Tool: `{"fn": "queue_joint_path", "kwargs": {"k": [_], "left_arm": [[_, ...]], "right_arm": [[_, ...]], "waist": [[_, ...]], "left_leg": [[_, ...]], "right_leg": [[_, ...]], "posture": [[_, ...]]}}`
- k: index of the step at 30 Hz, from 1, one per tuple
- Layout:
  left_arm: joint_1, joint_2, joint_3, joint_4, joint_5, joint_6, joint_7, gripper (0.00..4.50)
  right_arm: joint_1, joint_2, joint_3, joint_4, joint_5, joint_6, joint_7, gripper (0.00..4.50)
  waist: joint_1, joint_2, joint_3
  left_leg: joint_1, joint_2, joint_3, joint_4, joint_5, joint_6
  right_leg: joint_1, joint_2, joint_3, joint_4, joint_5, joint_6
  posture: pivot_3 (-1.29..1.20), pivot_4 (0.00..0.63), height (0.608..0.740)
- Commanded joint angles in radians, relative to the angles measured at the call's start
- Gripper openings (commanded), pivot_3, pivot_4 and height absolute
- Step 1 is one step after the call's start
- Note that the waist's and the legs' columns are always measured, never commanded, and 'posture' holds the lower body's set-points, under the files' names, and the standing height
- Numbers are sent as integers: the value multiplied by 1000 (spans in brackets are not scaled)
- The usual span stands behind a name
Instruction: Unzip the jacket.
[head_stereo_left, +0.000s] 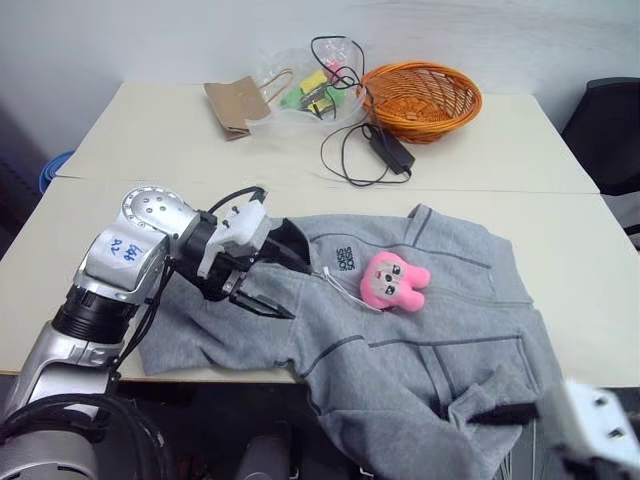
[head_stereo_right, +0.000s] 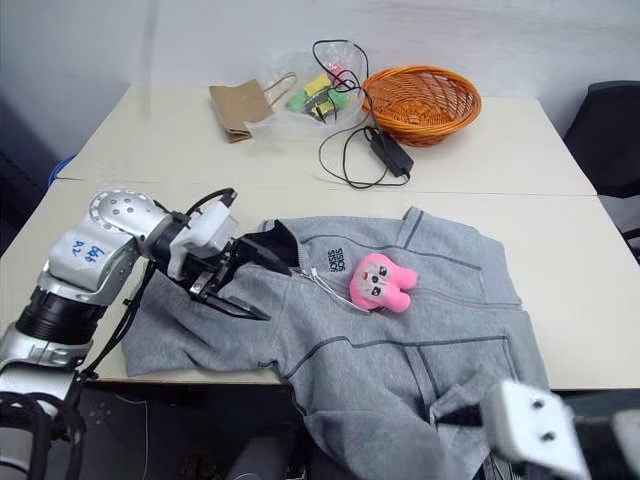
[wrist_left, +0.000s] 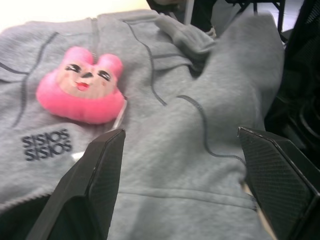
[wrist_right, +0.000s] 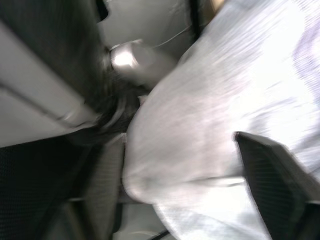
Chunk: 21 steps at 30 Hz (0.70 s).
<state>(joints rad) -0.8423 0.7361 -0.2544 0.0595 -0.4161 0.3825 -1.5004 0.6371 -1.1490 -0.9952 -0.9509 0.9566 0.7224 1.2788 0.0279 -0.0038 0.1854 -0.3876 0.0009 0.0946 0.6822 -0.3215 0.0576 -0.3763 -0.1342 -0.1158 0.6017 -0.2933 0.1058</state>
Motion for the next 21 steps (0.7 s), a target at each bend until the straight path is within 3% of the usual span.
{"fn": "queue_joint_path", "kwargs": {"k": [1, 2, 5, 8, 11, 14, 18, 21], "left_arm": [[-65, -37, 6, 62, 38, -49, -8, 3771], [-77, -48, 5, 82, 47, -61, -7, 3771], [-118, -96, -15, 176, 117, -143, 12, 3771], [-139, -124, -39, 264, 188, -241, 4, 3771], [-156, -148, -57, 348, 240, -324, -5, 3771], [-172, -174, -71, 428, 274, -374, -9, 3771], [-182, -202, -76, 479, 293, -403, -17, 3771], [-188, -217, -81, 515, 313, -441, -6, 3771]], "right_arm": [[-168, -64, 26, 113, 69, 3, -96, 4464], [-221, -80, 69, 138, 59, 1, -134, 4464], [-463, -133, 401, 232, -138, -99, -313, 4464], [-732, -60, 737, 303, -298, -121, -432, 4464], [-916, 43, 942, 360, -410, -112, -478, 4464], [-1046, 144, 1070, 423, -485, -86, -517, 4464], [-1098, 219, 1146, 479, -540, -76, -530, 4464], [-1110, 252, 1173, 509, -566, -63, -532, 3836]], "waist": [[0, 0, 0], [-2, 0, 0], [-6, 1, 1], [-11, 1, 1], [-11, 2, 1], [-9, 2, 2], [-2, 2, 2], [0, 2, 2]], "left_leg": [[-1, 0, 0, 0, 0, 0], [0, 0, 0, 0, 0, 0], [-1, 0, 0, -1, -1, -1], [-4, -1, 1, 0, 0, -2], [-11, -3, 2, 1, 2, -2], [-19, -4, 4, 2, 6, -1], [-20, -6, 5, 2, 8, 3], [-20, -8, 4, 4, 10, 6]], "right_leg": [[0, -1, 0, -1, 0, 0], [0, -1, 0, -1, 0, 0], [-1, -1, -1, -2, 0, -1], [-5, -1, -1, -2, 0, -1], [-12, 0, -2, 0, 0, -1], [-20, 5, -9, 9, 0, 0], [-20, 4, -13, 11, 1, 2], [-17, 1, -13, 10, 3, 6]], "posture": [[0, 150, 740], [0, 150, 740], [0, 150, 740], [0, 150, 740], [0, 150, 740], [0, 150, 740], [0, 150, 740], [0, 150, 740]]}}
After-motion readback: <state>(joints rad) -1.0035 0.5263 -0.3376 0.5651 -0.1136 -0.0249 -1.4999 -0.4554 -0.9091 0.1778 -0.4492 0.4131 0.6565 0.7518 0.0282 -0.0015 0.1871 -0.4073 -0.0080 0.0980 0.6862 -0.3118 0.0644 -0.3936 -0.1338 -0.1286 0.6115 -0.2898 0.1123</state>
